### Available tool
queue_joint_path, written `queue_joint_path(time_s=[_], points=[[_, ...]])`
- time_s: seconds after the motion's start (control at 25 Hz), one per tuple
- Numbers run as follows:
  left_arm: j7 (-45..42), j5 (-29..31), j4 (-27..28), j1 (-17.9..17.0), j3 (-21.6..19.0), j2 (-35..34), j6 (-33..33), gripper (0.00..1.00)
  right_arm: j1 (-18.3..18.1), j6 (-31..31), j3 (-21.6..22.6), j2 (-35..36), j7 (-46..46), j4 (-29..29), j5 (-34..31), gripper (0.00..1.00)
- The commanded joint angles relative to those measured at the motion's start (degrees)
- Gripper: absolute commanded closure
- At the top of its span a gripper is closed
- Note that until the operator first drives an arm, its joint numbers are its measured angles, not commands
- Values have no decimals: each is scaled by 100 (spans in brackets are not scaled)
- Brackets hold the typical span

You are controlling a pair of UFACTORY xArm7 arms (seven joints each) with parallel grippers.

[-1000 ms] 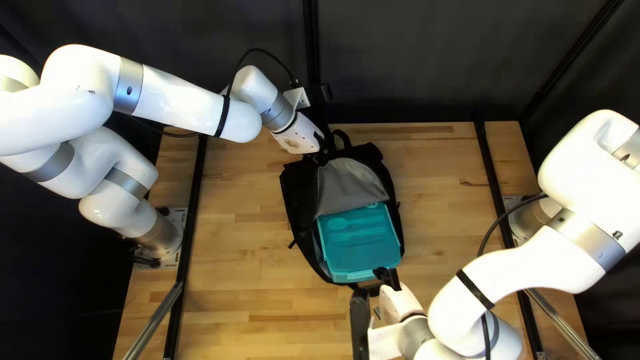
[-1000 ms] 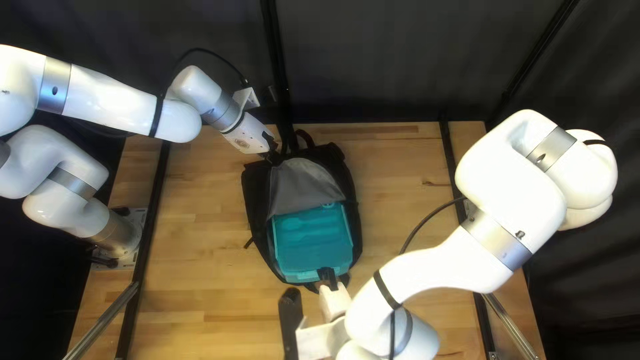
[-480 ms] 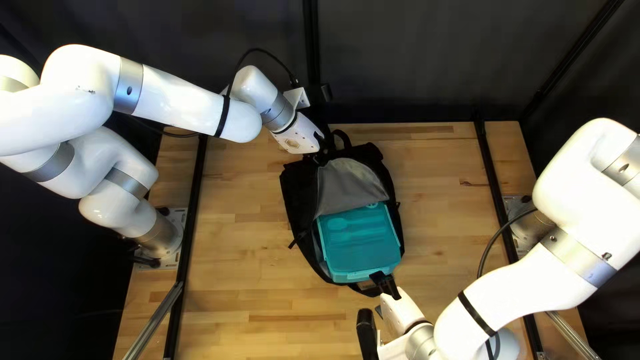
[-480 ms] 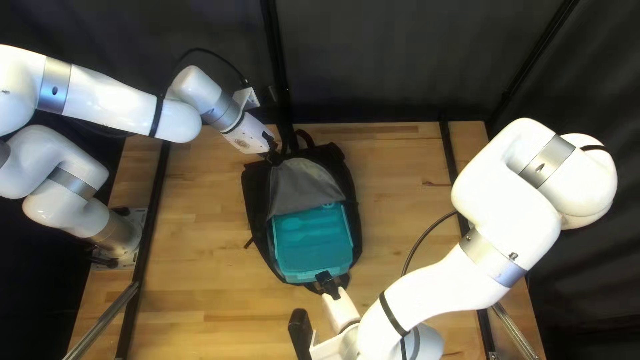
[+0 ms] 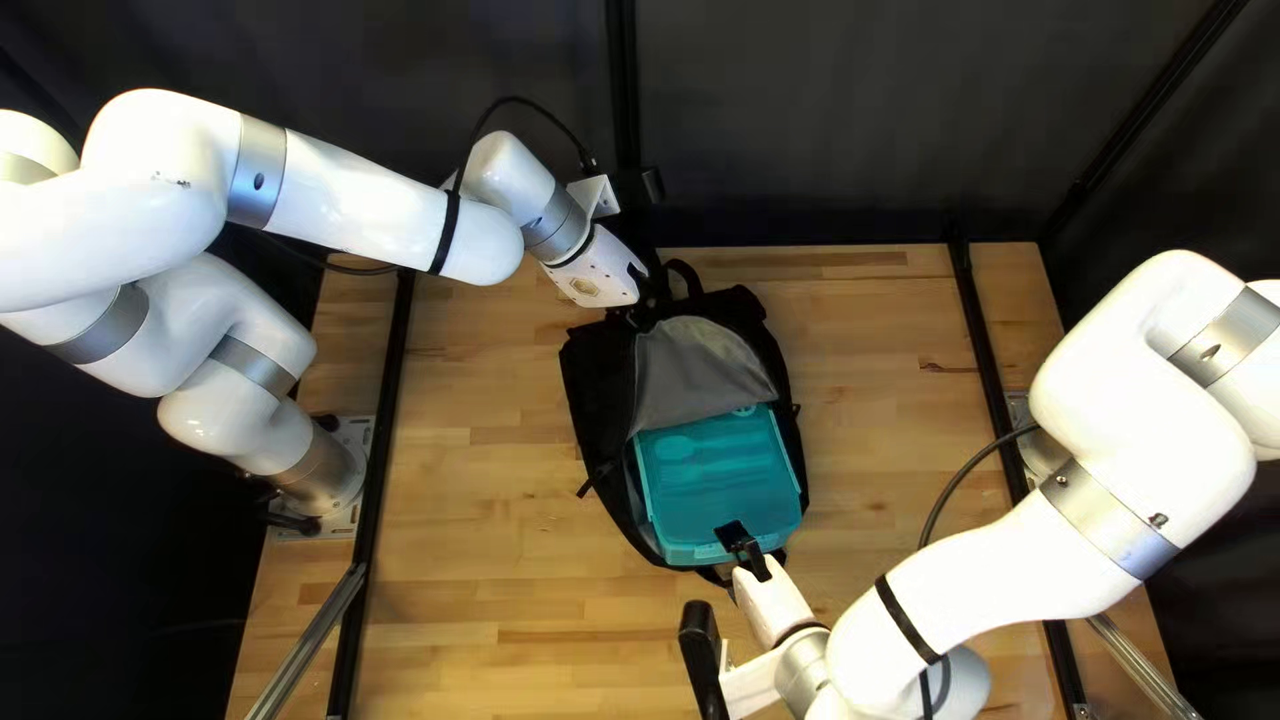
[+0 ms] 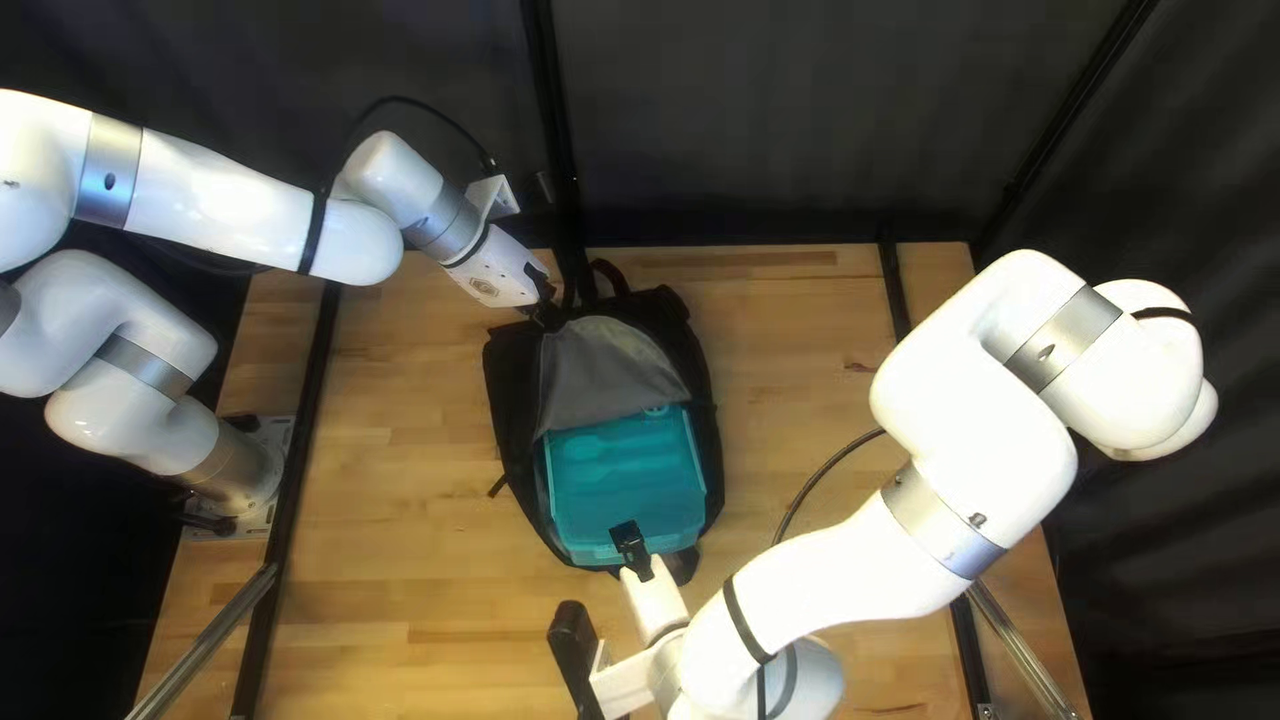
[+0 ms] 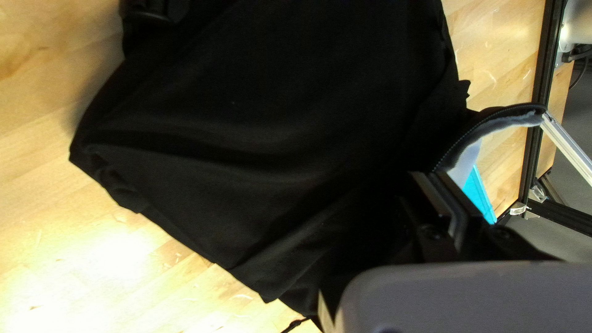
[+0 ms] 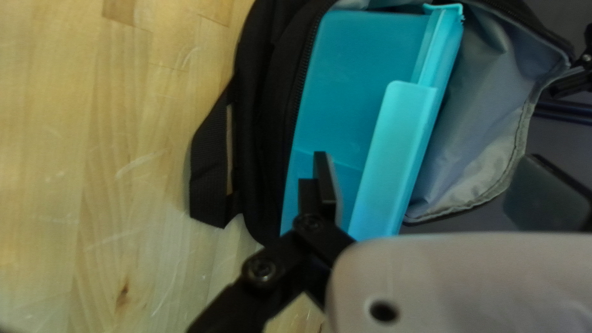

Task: Remove a lunch box from a kids backpack

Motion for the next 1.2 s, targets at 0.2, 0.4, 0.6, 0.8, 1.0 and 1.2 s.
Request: queue_joint_path(time_s=[0.2,0.4,0.6,0.8,1.0,1.2], points=[[0,0,0,0,0,0,0,100,-72,3,-39,67,37,45,81,4],[0,0,0,0,0,0,0,100,-106,21,-44,96,-9,66,132,100],[0,0,0,0,0,0,0,100,-119,-6,-27,-24,54,-116,202,100],[0,0,0,0,0,0,0,100,18,395,38,-287,53,-157,339,100],[0,0,0,0,0,0,0,100,190,1028,111,-431,-4,-5,539,100],[0,0,0,0,0,0,0,100,397,1861,185,-439,-158,431,730,100]])
